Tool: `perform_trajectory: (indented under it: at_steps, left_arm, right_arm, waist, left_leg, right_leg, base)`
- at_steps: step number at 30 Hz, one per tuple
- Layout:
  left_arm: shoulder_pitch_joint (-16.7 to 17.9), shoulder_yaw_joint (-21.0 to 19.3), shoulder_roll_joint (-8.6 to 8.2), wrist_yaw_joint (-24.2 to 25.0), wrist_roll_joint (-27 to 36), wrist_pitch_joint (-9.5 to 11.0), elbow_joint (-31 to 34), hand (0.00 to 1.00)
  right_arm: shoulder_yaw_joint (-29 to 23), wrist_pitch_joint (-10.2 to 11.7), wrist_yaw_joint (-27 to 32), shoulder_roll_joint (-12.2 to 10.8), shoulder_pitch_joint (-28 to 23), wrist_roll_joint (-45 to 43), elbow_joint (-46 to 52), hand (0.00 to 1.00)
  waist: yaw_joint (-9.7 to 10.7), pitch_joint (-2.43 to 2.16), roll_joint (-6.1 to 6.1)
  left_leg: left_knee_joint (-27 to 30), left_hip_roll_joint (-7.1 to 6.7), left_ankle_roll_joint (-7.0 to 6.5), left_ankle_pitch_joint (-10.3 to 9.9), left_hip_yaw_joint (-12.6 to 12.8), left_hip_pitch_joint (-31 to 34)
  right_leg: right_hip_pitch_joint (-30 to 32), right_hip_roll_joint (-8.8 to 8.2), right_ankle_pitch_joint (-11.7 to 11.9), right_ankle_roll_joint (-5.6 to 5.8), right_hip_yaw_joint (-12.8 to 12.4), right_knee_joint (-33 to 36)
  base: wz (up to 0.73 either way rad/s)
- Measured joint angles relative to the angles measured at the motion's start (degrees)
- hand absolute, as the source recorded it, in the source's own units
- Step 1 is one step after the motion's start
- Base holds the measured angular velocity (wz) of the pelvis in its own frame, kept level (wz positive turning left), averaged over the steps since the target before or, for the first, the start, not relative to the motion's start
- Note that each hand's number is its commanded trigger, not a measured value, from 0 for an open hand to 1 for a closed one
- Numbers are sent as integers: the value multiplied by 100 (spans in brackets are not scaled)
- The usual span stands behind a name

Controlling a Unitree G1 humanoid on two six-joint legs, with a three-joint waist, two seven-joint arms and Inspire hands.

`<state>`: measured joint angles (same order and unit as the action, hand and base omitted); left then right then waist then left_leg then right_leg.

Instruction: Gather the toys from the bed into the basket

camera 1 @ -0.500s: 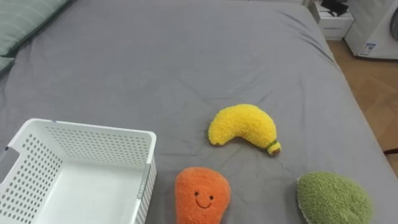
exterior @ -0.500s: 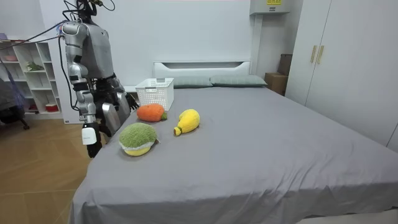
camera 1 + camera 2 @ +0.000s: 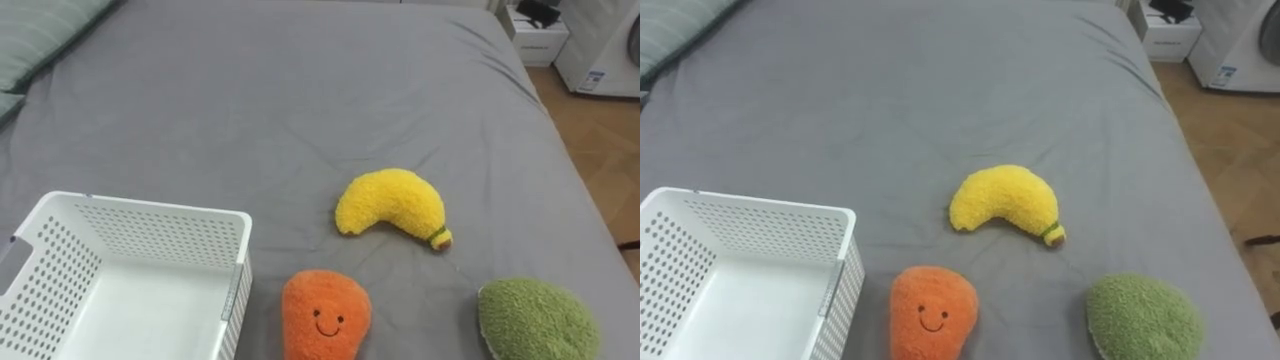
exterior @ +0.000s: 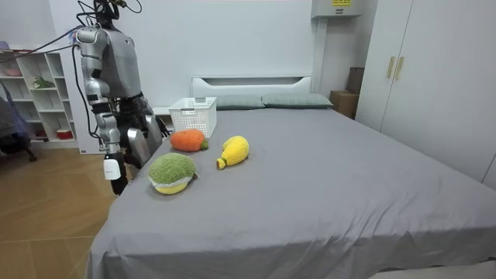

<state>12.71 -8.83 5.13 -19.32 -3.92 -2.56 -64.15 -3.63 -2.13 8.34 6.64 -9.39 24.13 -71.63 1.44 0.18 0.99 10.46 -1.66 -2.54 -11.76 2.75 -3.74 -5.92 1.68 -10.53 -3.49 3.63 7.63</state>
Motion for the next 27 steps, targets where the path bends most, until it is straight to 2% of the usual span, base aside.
perform_trajectory:
  at_steps: [5, 10, 14, 17, 19, 21, 25, 27]
  left_arm:
    - [-49, -10, 3, 126, -6, -123, 0, 0]
    - [-4, -338, 6, 261, -23, -127, -3, 0]
    - [0, -610, 35, 260, -43, -132, 6, 0]
    - [-8, -680, 184, 262, -76, -130, 10, 0]
    - [-26, -680, 357, 268, -73, -126, 10, 0]
    - [-31, -680, 455, 307, -82, -124, 11, 0]
    - [-89, -673, 493, 365, -190, -106, 32, 0]
    - [-93, -672, 493, 378, -187, -103, 34, 0]
  right_arm:
    - [-37, -54, -170, -21, -159, 304, -4, 0]
    - [-652, -64, -68, -11, -258, 307, -243, 0]
    - [-1333, -194, 119, 25, -327, 336, -271, 0]
    - [-1816, -296, 308, 174, -306, 358, -254, 0]
    - [-1927, -291, 497, 353, -219, 504, -162, 0]
    - [-2022, -287, 629, 484, -90, 579, -26, 0]
    - [-2025, -123, 822, 637, 211, 704, 422, 0]
    - [-2022, -123, 853, 636, 335, 714, 592, 0]
  waist:
    - [57, -6, 9]
    - [164, -26, 51]
    - [325, -25, 112]
    - [348, -22, 168]
    - [341, -13, 238]
    - [318, -14, 268]
    - [305, -19, 294]
    - [301, -24, 320]
  left_leg:
    - [-10, -7, -4, 3, 3, 12]
    - [-3, -12, -11, 9, 7, -32]
    - [3, -8, -13, 9, 20, -93]
    - [4, -4, -19, 3, 37, -95]
    - [18, -6, -23, 2, 47, -93]
    - [26, -6, -31, -3, 85, -82]
    - [6, -19, -60, 13, 126, -57]
    - [9, -23, -62, 14, 126, -48]
  right_leg:
    - [-7, -14, -4, 4, 56, 7]
    - [-40, -13, -2, 4, 25, 13]
    - [-113, -16, -10, 8, 19, 17]
    - [-105, -16, -33, 12, -14, 45]
    - [-96, -19, -30, 17, -22, 72]
    - [-53, -22, -26, 25, -47, 119]
    - [6, -37, -2, 53, -56, 112]
    - [-2, -39, 0, 56, -50, 114]
  base:
    - [3]
    - [0]
    - [-1]
    - [-3]
    - [-2]
    - [-9]
    - [-4]
    - [0]
